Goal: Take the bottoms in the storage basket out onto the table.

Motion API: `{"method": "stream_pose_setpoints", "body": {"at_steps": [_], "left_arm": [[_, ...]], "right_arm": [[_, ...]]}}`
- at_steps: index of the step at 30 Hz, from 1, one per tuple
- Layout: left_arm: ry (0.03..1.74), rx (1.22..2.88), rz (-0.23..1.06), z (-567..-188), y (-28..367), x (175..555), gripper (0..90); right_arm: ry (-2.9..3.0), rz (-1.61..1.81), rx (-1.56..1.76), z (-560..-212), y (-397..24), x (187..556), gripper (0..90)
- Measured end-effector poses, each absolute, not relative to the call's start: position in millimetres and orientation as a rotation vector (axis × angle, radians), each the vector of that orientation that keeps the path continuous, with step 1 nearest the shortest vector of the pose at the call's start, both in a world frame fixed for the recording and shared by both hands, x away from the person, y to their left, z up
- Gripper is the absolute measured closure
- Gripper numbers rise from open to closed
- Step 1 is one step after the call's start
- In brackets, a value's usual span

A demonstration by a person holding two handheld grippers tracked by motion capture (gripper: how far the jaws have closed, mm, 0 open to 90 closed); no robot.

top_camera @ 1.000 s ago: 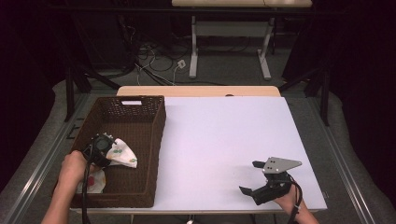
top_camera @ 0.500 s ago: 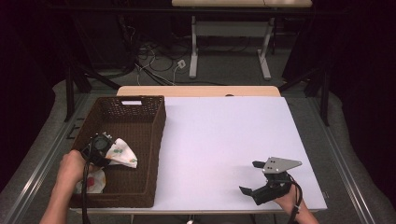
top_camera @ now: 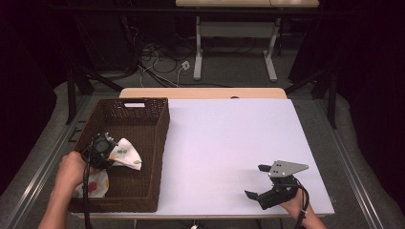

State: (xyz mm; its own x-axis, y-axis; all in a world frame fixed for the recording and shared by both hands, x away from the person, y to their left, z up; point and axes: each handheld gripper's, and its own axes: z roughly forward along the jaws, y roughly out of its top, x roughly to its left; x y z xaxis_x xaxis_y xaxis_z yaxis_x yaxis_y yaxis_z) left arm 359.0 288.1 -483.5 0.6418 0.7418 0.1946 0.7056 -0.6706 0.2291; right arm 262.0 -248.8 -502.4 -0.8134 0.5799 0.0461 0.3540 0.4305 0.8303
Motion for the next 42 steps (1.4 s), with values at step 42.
{"method": "stream_pose_setpoints", "body": {"at_steps": [42], "left_arm": [[0.933, 2.737, 0.472, -429, 269, 357, 76.9]], "right_arm": [[2.452, 1.303, 0.815, -505, -248, 264, 1.1]]}}
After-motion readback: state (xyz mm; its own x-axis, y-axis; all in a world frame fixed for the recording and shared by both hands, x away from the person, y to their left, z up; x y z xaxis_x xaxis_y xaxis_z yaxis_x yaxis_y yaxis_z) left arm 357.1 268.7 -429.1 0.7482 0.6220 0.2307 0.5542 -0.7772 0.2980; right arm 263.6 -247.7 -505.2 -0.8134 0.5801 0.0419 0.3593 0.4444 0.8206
